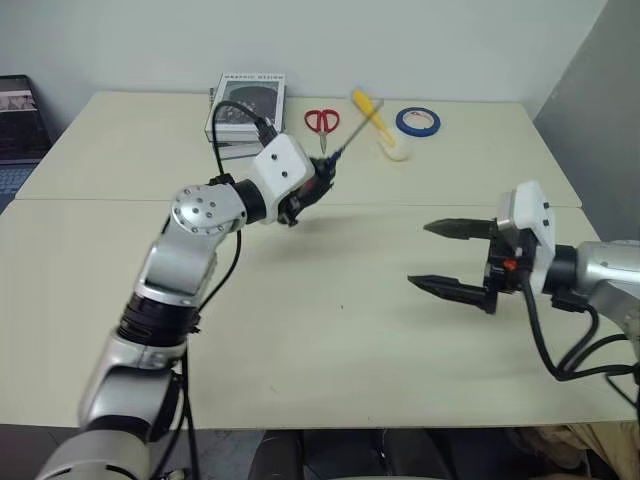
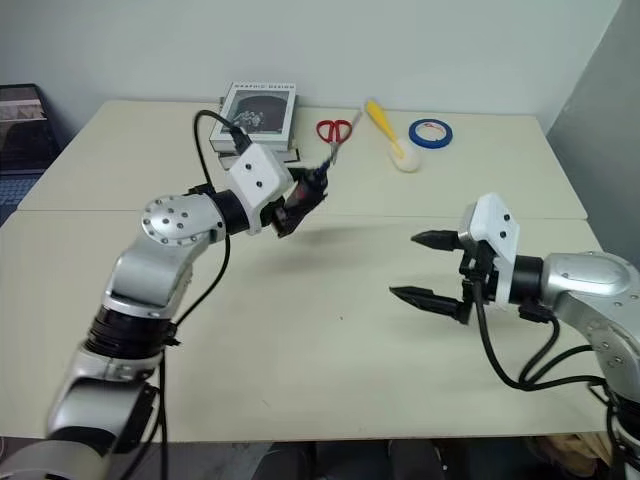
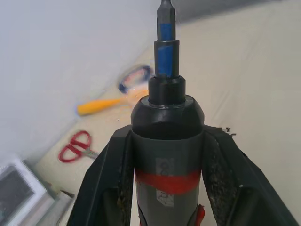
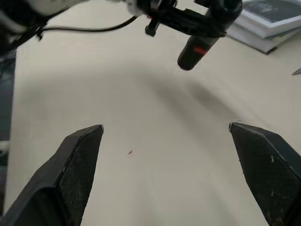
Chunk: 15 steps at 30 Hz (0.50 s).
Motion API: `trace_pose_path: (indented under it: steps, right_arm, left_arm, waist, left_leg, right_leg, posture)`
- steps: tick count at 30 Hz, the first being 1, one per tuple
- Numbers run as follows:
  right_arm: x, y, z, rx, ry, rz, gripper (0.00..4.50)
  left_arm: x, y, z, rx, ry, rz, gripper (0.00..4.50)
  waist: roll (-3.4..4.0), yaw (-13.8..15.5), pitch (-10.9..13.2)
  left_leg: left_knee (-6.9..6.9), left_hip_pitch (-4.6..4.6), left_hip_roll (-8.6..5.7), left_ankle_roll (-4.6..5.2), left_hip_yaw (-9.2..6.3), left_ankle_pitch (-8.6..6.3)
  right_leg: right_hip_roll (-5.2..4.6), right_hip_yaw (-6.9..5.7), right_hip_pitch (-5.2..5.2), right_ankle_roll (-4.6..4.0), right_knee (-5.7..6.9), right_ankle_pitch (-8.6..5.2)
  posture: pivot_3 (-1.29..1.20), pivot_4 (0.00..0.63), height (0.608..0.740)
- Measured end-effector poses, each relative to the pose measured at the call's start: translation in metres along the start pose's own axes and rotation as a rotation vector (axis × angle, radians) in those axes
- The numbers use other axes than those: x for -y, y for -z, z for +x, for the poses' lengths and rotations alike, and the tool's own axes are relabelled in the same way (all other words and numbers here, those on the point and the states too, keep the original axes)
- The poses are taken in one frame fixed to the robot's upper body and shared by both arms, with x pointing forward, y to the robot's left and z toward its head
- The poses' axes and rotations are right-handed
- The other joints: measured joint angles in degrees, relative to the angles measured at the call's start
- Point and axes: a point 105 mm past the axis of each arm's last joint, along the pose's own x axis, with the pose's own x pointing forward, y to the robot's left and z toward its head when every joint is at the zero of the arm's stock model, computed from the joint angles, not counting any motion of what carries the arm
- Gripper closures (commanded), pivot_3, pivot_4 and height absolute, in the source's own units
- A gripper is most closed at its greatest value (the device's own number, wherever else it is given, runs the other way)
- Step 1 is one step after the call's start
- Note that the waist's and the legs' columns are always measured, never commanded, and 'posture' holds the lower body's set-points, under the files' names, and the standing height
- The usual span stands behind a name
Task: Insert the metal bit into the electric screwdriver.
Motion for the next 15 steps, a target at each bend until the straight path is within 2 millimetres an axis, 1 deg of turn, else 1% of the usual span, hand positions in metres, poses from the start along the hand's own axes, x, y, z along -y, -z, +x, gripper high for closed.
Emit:
trace_pose_path:
  steps: [2, 4, 6, 8, 12, 15]
  right_arm:
    - [-0.001, 0.001, -0.006, -0.022, -0.002, -0.006, 0.0]
    - [-0.003, 0.003, -0.012, -0.042, 0.004, -0.008, 0.0]
    - [-0.002, -0.001, -0.017, -0.041, 0.02, -0.028, 0.0]
    - [0.0, -0.002, -0.021, -0.055, 0.04, -0.051, 0.0]
    - [0.002, -0.002, -0.024, -0.064, 0.064, -0.061, 0.0]
    - [0.002, -0.002, -0.024, -0.064, 0.065, -0.065, 0.0]
  left_arm:
    - [0.006, 0.013, 0.002, -0.069, 0.098, 0.012, 2.86]
    - [0.012, 0.022, 0.007, -0.128, 0.204, 0.057, 2.86]
    - [0.014, 0.021, 0.011, -0.155, 0.274, 0.118, 2.86]
    - [0.016, 0.026, 0.019, -0.185, 0.34, 0.162, 2.86]
    - [0.034, 0.034, 0.037, -0.235, 0.495, 0.241, 2.86]
    - [0.041, 0.041, 0.041, -0.26, 0.554, 0.263, 2.86]
  waist:
    - [-0.01, 0.11, 0.0]
    - [-0.02, 0.3, 0.01]
    - [-0.02, 0.51, 0.01]
    - [-0.03, 0.66, 0.01]
    - [-0.02, 0.62, 0.01]
    - [-0.02, 0.3, 0.01]
  left_leg:
    - [0.03, -0.04, 0.0, 0.0, 0.0, 0.0]
    - [0.06, -0.08, 0.0, 0.0, -0.02, 0.0]
    - [0.09, -0.08, 0.0, 0.0, 0.0, 0.0]
    - [0.12, -0.06, -0.01, 0.0, 0.0, 0.0]
    - [0.13, -0.02, -0.01, 0.0, 0.02, 0.0]
    - [0.11, 0.01, -0.01, 0.01, 0.03, 0.0]
  right_leg:
    - [-0.01, -0.01, 0.0, 0.0, 0.0, 0.0]
    - [-0.01, -0.04, -0.02, 0.0, 0.01, 0.0]
    - [-0.02, -0.03, -0.02, 0.01, 0.01, 0.01]
    - [-0.03, -0.04, 0.0, 0.02, 0.04, 0.01]
    - [-0.02, -0.01, 0.0, 0.02, 0.09, 0.01]
    - [-0.01, 0.02, 0.0, 0.01, 0.14, 0.01]
  posture:
    - [0.0, 0.15, 0.74]
    - [0.0, 0.15, 0.74]
    - [0.0, 0.15, 0.74]
    - [0.0, 0.15, 0.74]
    - [0.0, 0.15, 0.74]
    - [0.0, 0.15, 0.74]
